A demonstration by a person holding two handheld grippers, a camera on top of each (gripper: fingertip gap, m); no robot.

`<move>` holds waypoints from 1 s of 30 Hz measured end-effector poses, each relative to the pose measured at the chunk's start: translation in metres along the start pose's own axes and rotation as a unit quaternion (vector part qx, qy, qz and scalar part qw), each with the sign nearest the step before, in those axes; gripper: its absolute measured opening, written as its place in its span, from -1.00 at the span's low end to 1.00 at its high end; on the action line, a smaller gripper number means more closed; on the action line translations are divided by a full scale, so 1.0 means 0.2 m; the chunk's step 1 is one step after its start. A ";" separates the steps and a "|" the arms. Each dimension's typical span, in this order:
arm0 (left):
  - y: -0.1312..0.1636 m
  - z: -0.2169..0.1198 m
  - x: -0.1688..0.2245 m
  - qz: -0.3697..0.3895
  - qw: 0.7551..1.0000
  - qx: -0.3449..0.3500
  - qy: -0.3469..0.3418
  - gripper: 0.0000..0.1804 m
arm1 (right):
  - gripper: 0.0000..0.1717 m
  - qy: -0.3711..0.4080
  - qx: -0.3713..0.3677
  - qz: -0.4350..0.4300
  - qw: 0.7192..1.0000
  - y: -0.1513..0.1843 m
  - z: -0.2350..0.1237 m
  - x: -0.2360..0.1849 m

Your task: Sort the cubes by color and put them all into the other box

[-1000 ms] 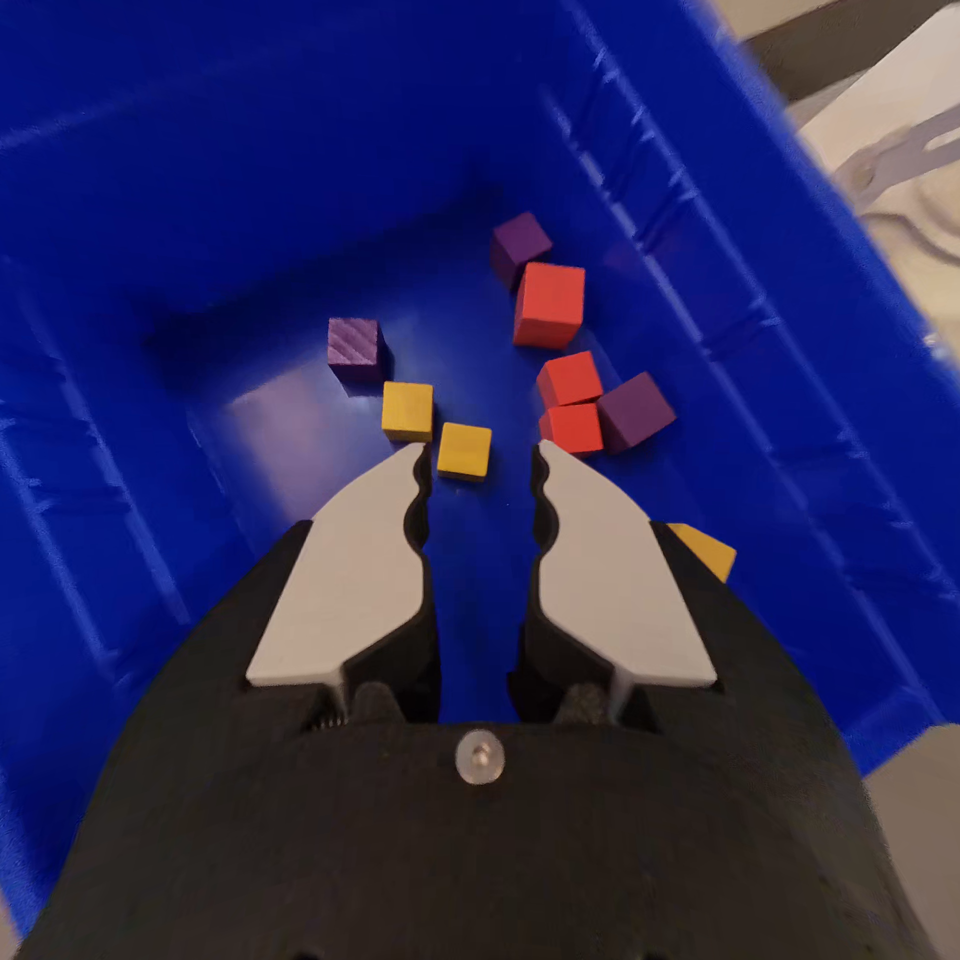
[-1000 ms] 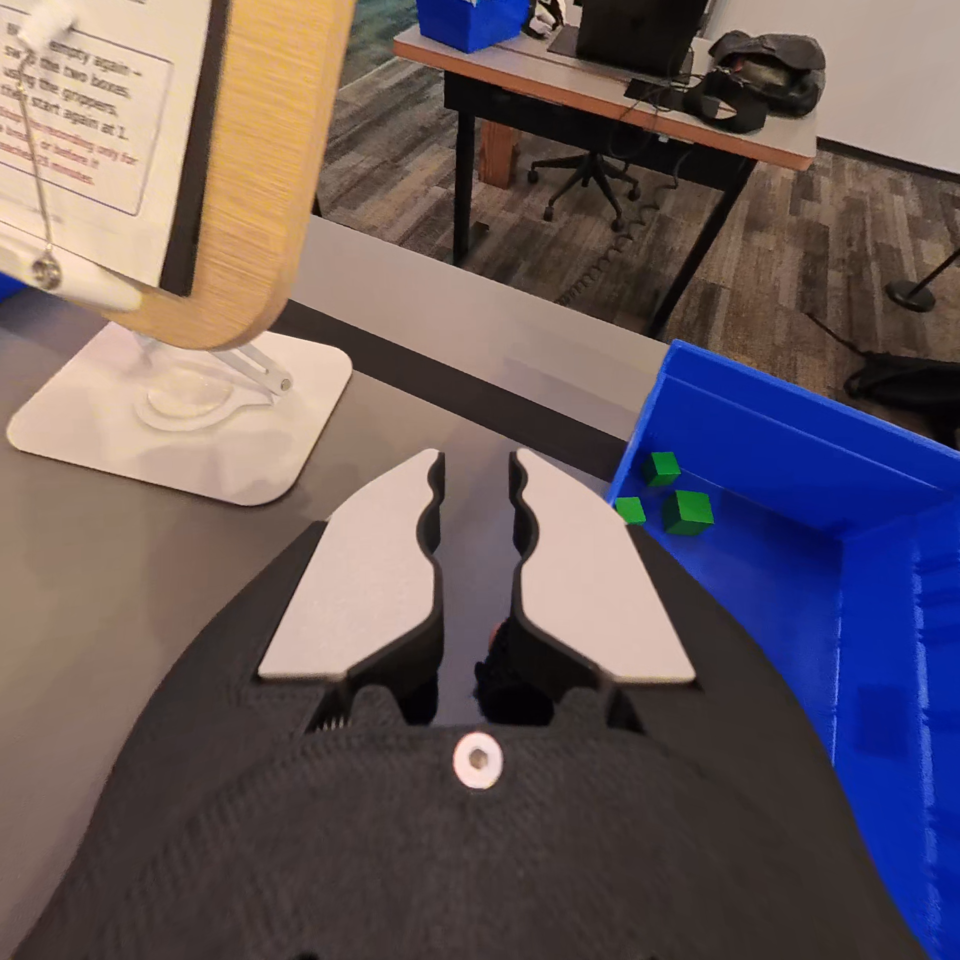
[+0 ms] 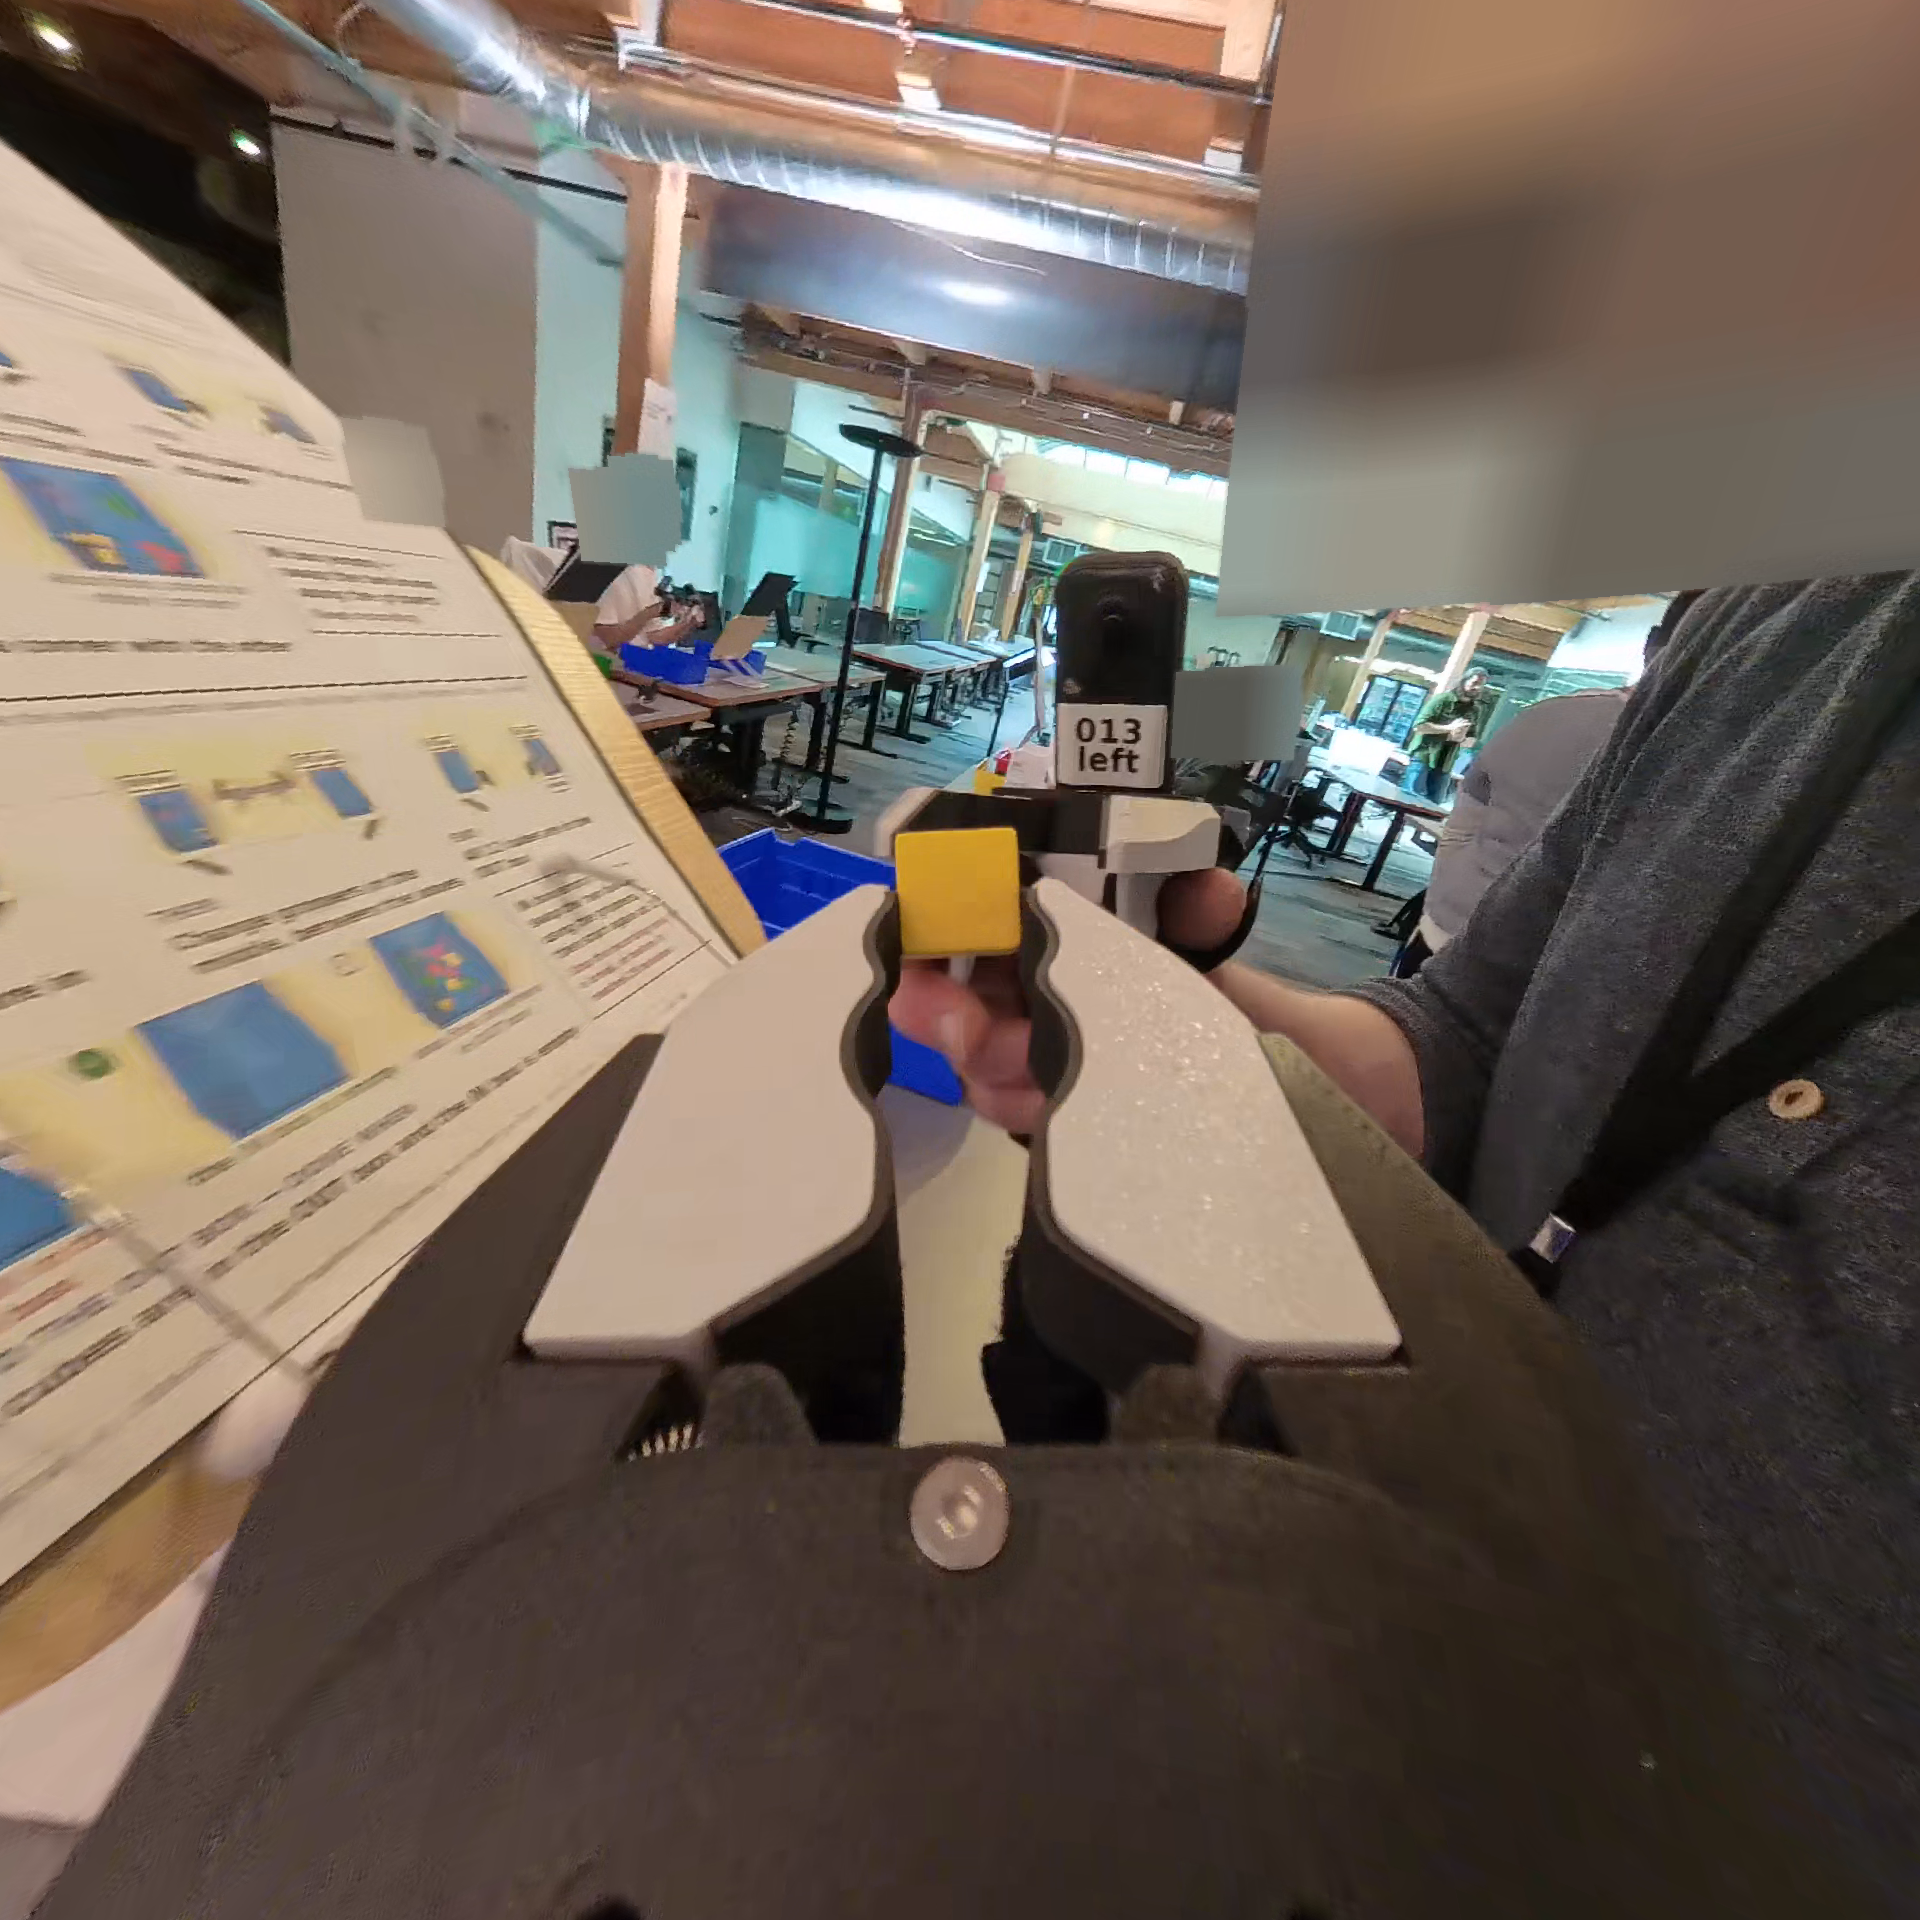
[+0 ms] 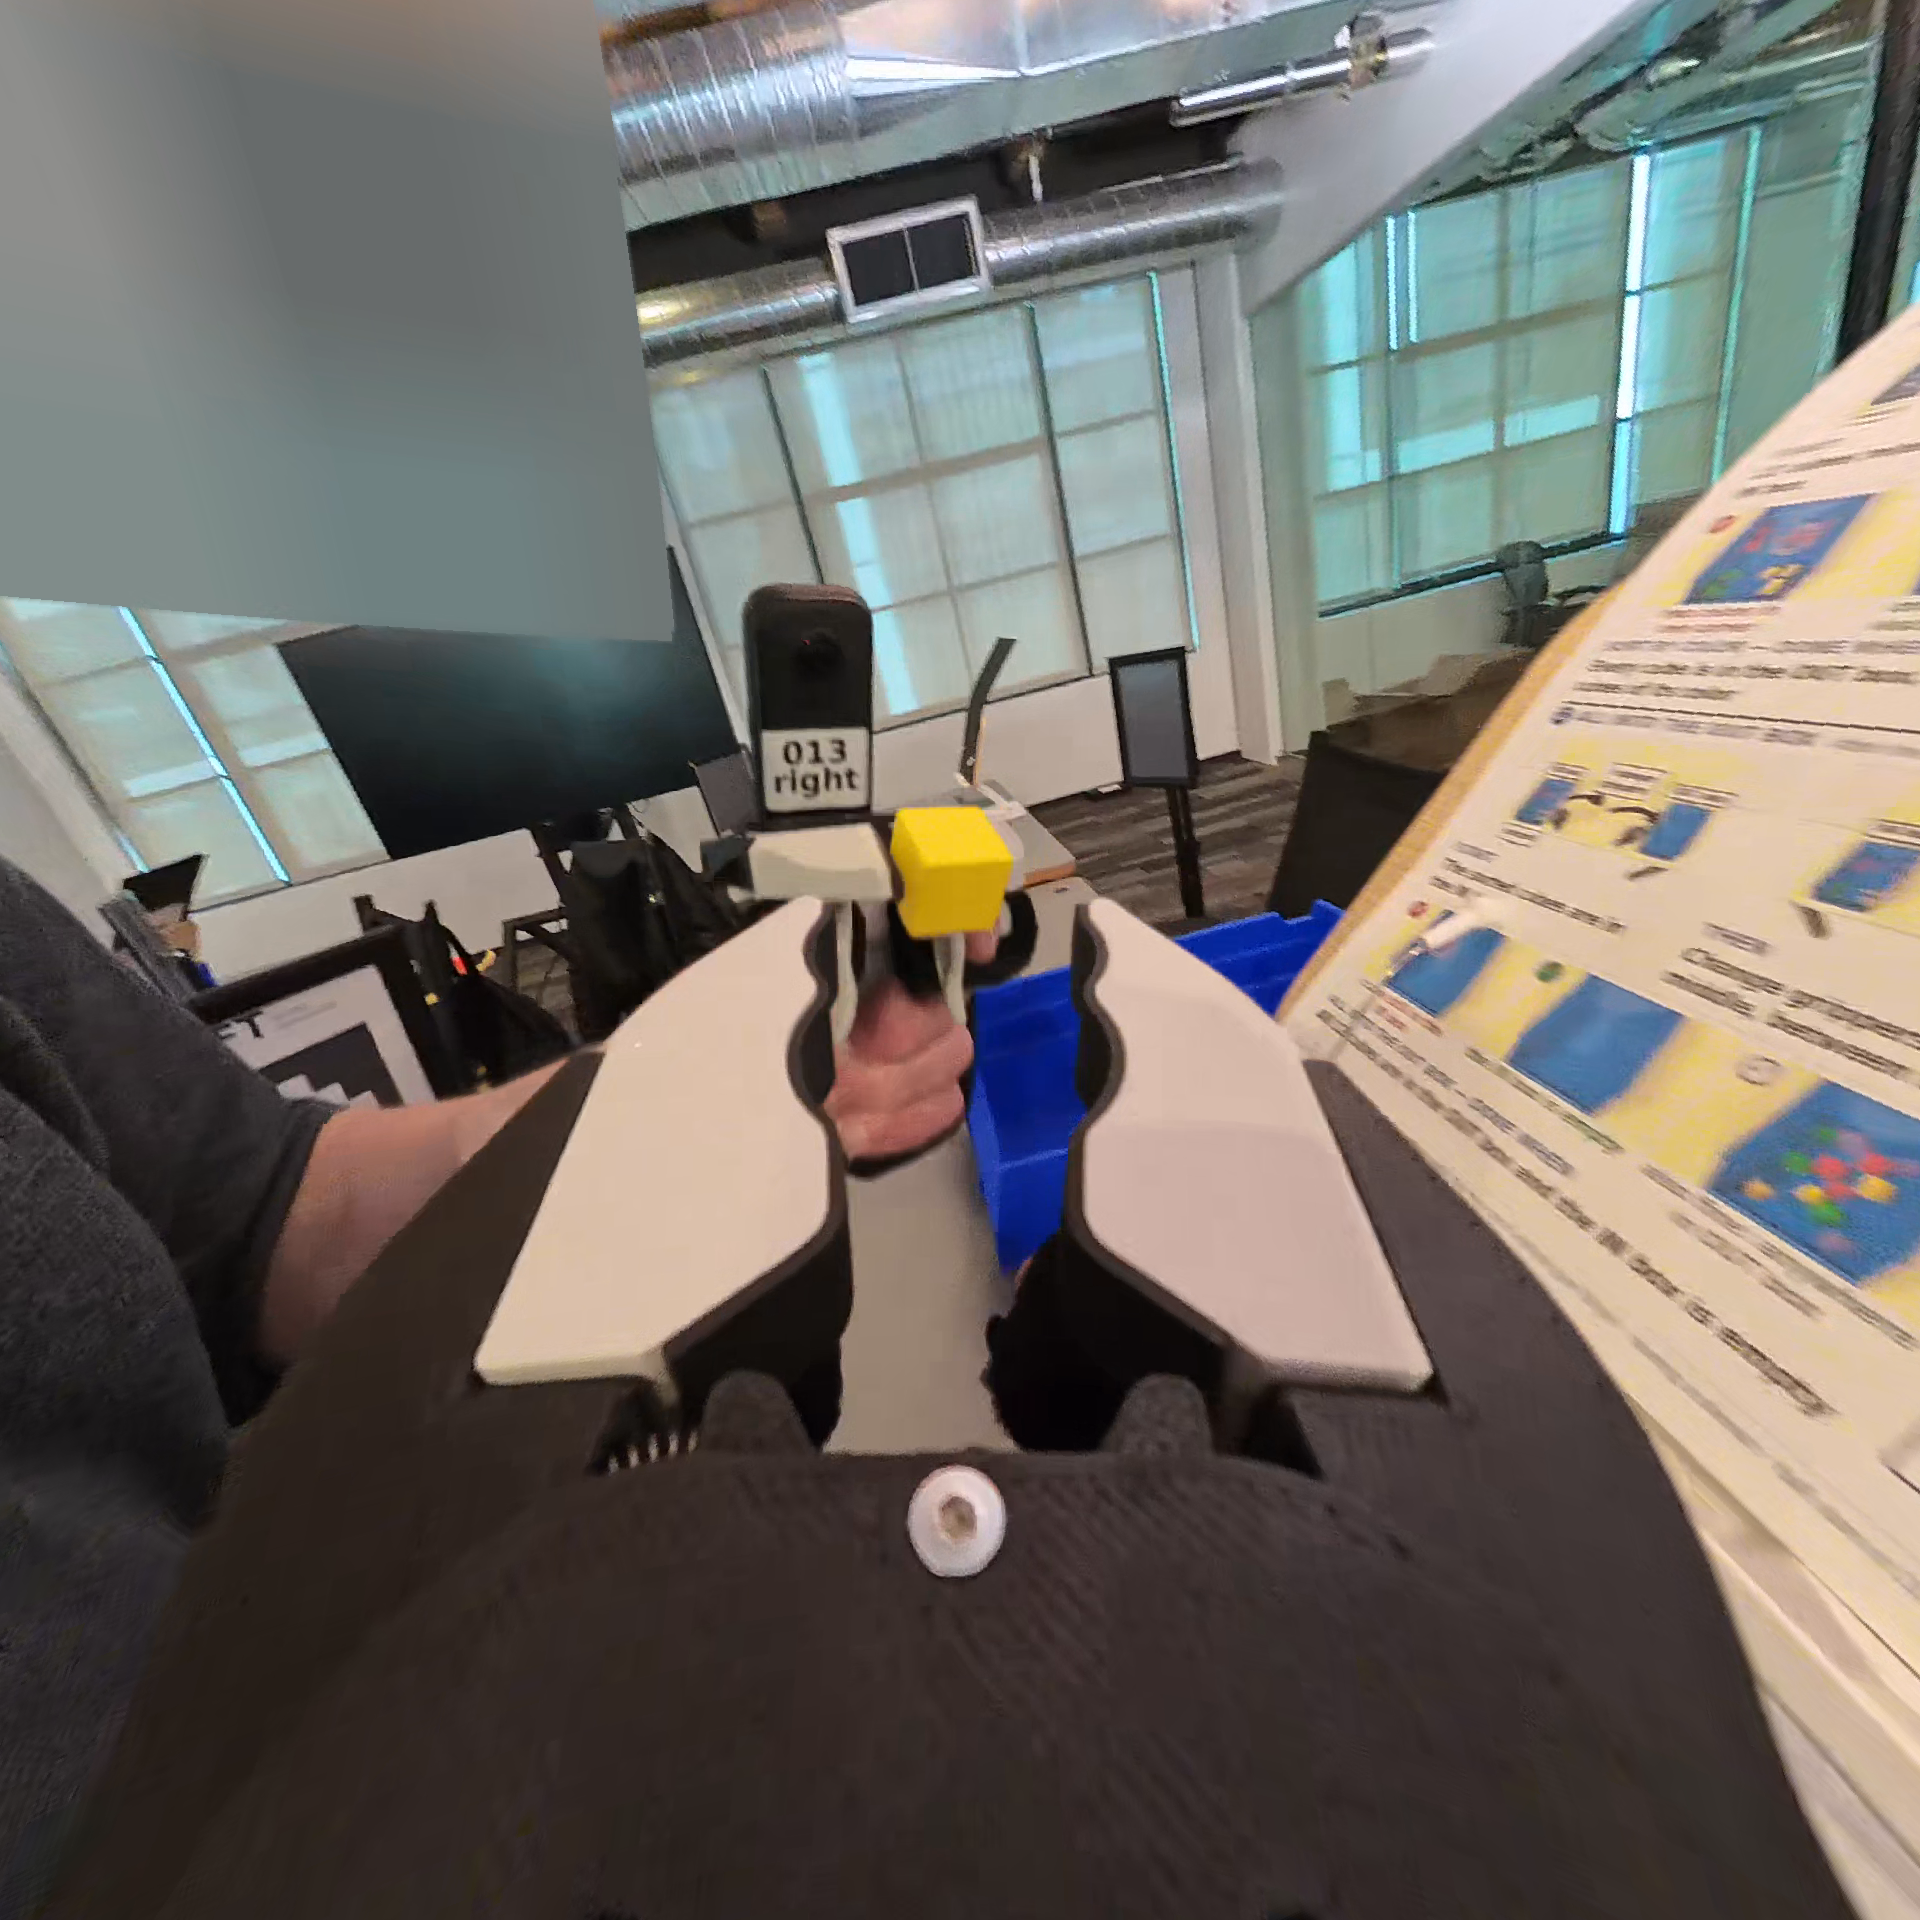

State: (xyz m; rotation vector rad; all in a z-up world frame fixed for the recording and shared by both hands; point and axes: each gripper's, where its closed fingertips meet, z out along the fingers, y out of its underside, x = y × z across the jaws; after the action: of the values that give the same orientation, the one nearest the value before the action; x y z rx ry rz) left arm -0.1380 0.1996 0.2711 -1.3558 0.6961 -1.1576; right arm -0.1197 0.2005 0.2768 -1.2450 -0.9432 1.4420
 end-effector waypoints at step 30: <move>0.04 0.05 0.01 -0.013 1.000 0.010 0.022 -1.00 | -0.75 0.396 -0.008 -0.065 0.916 -0.25 -1.18 0.78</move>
State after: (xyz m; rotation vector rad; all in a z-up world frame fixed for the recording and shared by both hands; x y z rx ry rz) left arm -0.1269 0.2007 0.2657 -1.3304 0.6986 -1.2160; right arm 0.1211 0.3547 0.2467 -1.5598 -0.4575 0.6986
